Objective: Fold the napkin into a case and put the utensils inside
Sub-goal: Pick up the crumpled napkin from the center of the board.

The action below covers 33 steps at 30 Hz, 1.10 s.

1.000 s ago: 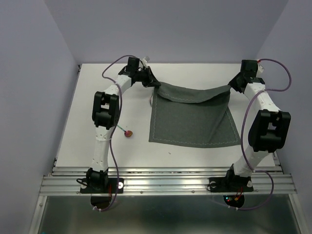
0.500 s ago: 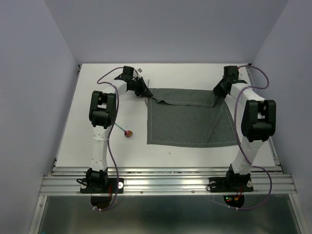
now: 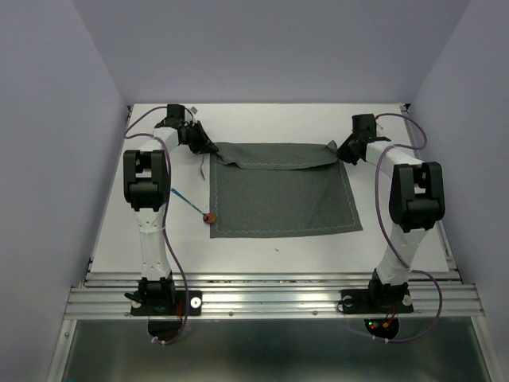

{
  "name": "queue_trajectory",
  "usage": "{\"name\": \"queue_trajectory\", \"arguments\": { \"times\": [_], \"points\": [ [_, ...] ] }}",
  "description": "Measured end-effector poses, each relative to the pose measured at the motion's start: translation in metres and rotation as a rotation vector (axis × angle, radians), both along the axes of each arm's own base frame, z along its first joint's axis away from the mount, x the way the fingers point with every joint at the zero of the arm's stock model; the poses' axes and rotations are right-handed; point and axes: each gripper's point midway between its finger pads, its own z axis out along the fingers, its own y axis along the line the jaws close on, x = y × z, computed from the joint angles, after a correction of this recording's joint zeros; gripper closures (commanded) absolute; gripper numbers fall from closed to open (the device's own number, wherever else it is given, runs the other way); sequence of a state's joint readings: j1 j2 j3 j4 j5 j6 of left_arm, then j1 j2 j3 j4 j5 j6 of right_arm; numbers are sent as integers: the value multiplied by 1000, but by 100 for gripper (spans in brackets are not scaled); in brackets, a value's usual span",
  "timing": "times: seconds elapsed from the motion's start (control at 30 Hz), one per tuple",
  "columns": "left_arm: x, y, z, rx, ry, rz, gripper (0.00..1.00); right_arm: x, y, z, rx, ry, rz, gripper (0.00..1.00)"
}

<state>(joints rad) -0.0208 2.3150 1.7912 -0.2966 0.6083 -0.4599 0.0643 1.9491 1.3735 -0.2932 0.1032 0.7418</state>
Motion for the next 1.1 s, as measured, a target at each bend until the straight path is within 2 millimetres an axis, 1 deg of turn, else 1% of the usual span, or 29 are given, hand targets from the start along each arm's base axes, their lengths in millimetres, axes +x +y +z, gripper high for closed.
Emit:
{"name": "queue_trajectory", "arguments": {
  "times": [0.1, 0.13, 0.17, 0.2, 0.27, 0.33, 0.47, 0.6, 0.7, 0.8, 0.9, 1.0, 1.1],
  "points": [
    [0, -12, 5, 4, -20, -34, 100, 3, -5, 1, -8, -11, -12, 99],
    [0, -16, 6, 5, -25, -46, 89, 3, -5, 2, -11, -11, -12, 99],
    [-2, -19, 6, 7, -25, -55, 80, 3, -6, 2, -14, -12, -15, 99],
    [-3, -22, 6, 10, -23, -66, 60, 3, -8, 1, -15, -11, -18, 99],
    [-7, -28, 5, 24, -24, -90, 47, 3, -9, 1, -15, -11, -19, 99],
    [-9, -33, 5, 44, -26, -107, 43, 3, -8, 2, -15, -12, -18, 99],
    [-15, -37, 7, 106, -27, -119, 43, 3, -8, 2, -15, -12, -18, 96],
    [-24, -40, 28, 153, -63, -118, 44, 2, -8, 2, -15, -12, -17, 96],
    [-39, -41, 47, 171, -88, -116, 44, 1, -9, 3, -16, -14, -16, 96],
    [-52, -42, 55, 189, -98, -114, 42, 0, -8, 2, -15, -11, -14, 96],
    [-58, -41, 47, 222, -93, -104, 43, 0, -8, 2, -13, -12, -12, 96],
    [-67, -39, 29, 240, -59, -86, 44, 0, -7, 2, -11, -12, -10, 96],
    [-77, -39, 11, 232, -18, -62, 43, 0, -6, 2, -6, -12, -6, 96]
  ]
}}
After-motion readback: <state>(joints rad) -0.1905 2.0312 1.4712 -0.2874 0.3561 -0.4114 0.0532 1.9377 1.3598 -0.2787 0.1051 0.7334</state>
